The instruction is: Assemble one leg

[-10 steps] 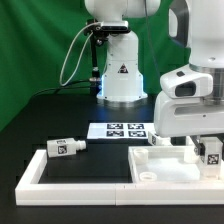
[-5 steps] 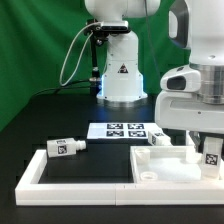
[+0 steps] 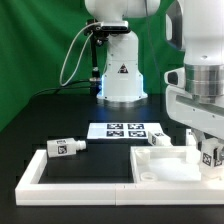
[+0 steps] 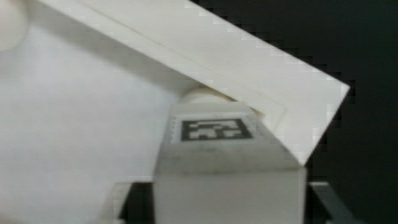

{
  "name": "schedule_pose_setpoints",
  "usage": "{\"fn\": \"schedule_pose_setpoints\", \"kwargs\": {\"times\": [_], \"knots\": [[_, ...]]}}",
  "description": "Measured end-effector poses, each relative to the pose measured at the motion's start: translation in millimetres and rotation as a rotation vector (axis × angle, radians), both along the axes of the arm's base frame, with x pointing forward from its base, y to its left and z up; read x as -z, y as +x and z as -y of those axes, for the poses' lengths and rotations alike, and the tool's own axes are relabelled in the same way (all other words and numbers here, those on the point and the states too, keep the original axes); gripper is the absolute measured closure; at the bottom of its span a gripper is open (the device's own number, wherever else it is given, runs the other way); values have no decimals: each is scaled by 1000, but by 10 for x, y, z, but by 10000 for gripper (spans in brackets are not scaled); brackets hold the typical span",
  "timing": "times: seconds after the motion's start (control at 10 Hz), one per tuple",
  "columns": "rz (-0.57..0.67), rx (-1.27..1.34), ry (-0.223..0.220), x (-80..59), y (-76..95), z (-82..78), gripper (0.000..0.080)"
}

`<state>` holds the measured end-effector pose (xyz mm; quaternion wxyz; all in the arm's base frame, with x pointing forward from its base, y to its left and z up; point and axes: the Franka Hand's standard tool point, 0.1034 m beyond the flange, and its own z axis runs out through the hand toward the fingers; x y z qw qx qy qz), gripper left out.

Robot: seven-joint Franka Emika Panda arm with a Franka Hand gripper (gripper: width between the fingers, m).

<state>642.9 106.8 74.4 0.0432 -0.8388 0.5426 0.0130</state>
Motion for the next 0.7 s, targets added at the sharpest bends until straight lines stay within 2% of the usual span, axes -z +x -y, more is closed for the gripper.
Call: {"fn": "schedule_pose_setpoints", "kwargs": {"times": [0.2,0.4,0.5,0.6,0.7], "knots": [[4,-49,-1,1,1,-2,514],[32,-310,-11,-2,13,-4,223],[48,-509,-18,-11,17,-30,223],[66,-627,-25,-19,7,-98,165],[82,-678,-32,-9,-31,-111,165]]}}
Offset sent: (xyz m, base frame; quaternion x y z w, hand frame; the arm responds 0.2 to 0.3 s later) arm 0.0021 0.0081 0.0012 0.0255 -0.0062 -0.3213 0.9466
